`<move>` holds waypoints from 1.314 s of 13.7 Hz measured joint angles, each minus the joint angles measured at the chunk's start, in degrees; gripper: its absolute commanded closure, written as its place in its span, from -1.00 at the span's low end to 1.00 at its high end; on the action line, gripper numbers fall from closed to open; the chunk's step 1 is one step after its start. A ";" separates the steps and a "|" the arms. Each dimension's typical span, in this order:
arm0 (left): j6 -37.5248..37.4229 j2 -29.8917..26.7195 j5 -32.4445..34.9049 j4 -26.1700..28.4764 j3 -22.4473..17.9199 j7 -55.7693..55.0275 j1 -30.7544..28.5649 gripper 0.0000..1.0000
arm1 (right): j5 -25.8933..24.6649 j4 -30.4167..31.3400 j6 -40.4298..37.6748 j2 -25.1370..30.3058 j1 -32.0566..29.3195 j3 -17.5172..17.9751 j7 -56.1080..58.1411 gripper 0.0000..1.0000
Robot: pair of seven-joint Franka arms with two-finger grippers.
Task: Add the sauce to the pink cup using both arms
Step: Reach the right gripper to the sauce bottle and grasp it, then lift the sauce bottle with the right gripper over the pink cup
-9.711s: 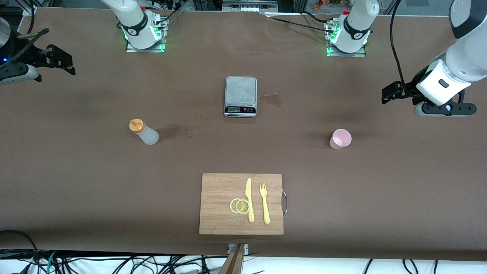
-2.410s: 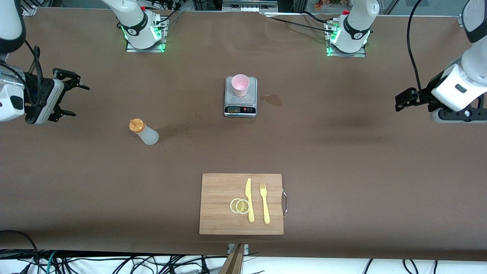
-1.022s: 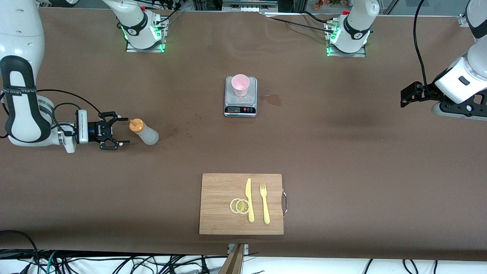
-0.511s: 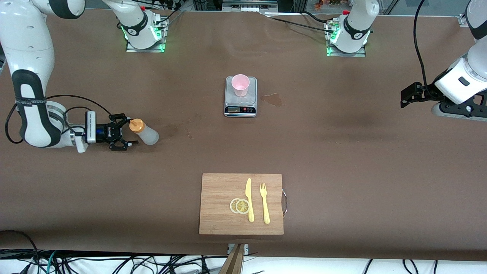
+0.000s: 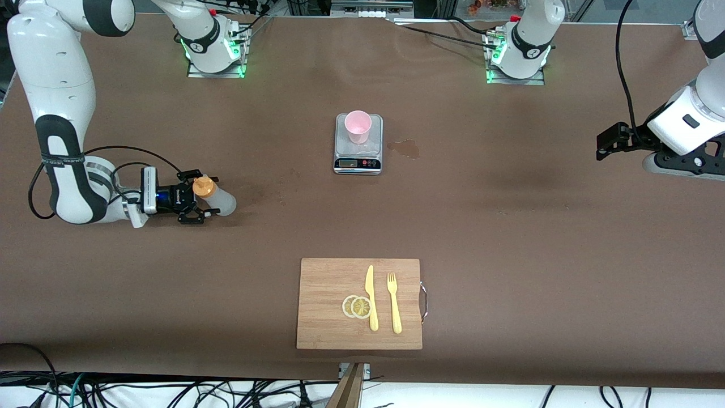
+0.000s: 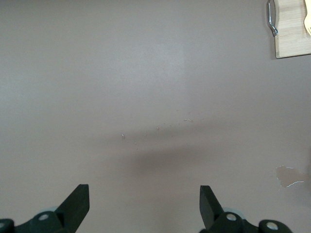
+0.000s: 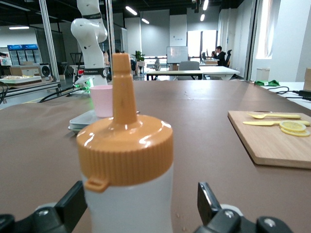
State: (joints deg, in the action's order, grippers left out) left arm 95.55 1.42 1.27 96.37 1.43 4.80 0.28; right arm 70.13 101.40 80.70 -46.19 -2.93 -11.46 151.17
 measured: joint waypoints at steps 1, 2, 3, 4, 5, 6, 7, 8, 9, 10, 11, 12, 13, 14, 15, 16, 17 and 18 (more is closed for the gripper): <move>0.00 0.00 0.00 0.00 -0.03 0.00 -0.01 -1.00 | 0.52 0.00 -0.31 -0.31 0.14 0.18 0.20 -1.00; 0.00 0.01 0.00 0.00 -0.03 0.00 -0.01 -1.00 | 0.87 0.01 -0.62 -0.68 0.20 0.31 0.48 -1.00; 0.00 0.01 0.00 0.00 -0.03 0.00 -0.01 -1.00 | 1.77 0.08 -1.23 -1.25 0.21 0.41 0.95 -0.99; 0.00 0.01 0.00 0.00 -0.03 0.01 -0.01 -1.00 | 3.09 0.16 -1.90 -1.92 0.22 0.51 1.86 -0.99; 0.00 0.01 0.00 0.00 -0.03 0.02 0.00 -1.00 | 4.26 0.17 -2.36 -2.66 0.28 0.66 2.87 -0.99; 0.00 0.01 0.00 0.00 -0.02 0.02 0.01 -1.00 | 5.13 0.17 -2.53 -3.27 0.38 0.82 3.53 -0.99; 0.00 0.01 0.00 0.00 -0.01 0.02 0.02 -1.00 | 5.53 0.17 -2.57 -3.63 0.49 0.92 3.79 -0.99; 0.00 0.01 0.00 0.00 0.00 0.02 0.02 -1.00 | 5.70 0.17 -2.69 -3.77 0.64 0.93 3.80 -0.86; 0.00 0.01 0.00 0.00 0.00 0.11 0.02 -1.00 | 5.73 0.13 -3.13 -3.76 0.82 0.94 3.80 -0.18; 0.00 0.01 0.00 0.00 0.01 0.26 0.03 -1.00 | 5.75 0.08 -3.61 -3.76 1.06 0.94 3.80 0.37; 0.00 0.01 0.00 0.00 0.02 0.39 0.04 -1.00 | 5.80 0.05 -3.72 -3.76 1.34 0.94 3.80 0.71; 0.00 0.01 0.00 0.00 0.03 0.46 0.08 -1.00 | 5.87 -0.03 -3.73 -3.75 1.60 0.94 3.71 0.97; 0.00 0.01 0.00 0.00 0.03 0.51 0.10 -1.00 | 5.89 -0.15 -3.81 -3.74 1.78 0.94 3.48 1.00; 0.00 0.01 0.00 0.00 0.03 0.52 0.10 -1.00 | 5.89 -0.30 -4.04 -3.68 1.85 0.94 3.22 1.00; 0.00 0.01 0.00 0.00 0.03 0.52 0.11 -1.00 | 5.89 -0.52 -4.24 -3.53 1.95 0.94 3.01 1.00; 0.00 0.01 0.00 0.00 0.03 0.53 0.11 -1.00 | 5.87 -0.79 -4.42 -3.28 2.18 0.94 2.88 1.00; 0.00 0.01 0.00 0.00 0.03 0.53 0.11 -1.00 | 5.76 -1.01 -4.49 -2.79 2.68 0.93 2.66 1.00; 0.00 0.01 0.00 -0.01 0.03 0.54 0.11 -1.00 | 5.35 -1.14 -4.38 -1.97 3.48 0.82 1.95 1.00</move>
State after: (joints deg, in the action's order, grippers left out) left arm 95.55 1.44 1.27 96.37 1.46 5.34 0.38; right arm 75.47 100.27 76.32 -48.16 0.55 -10.64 153.12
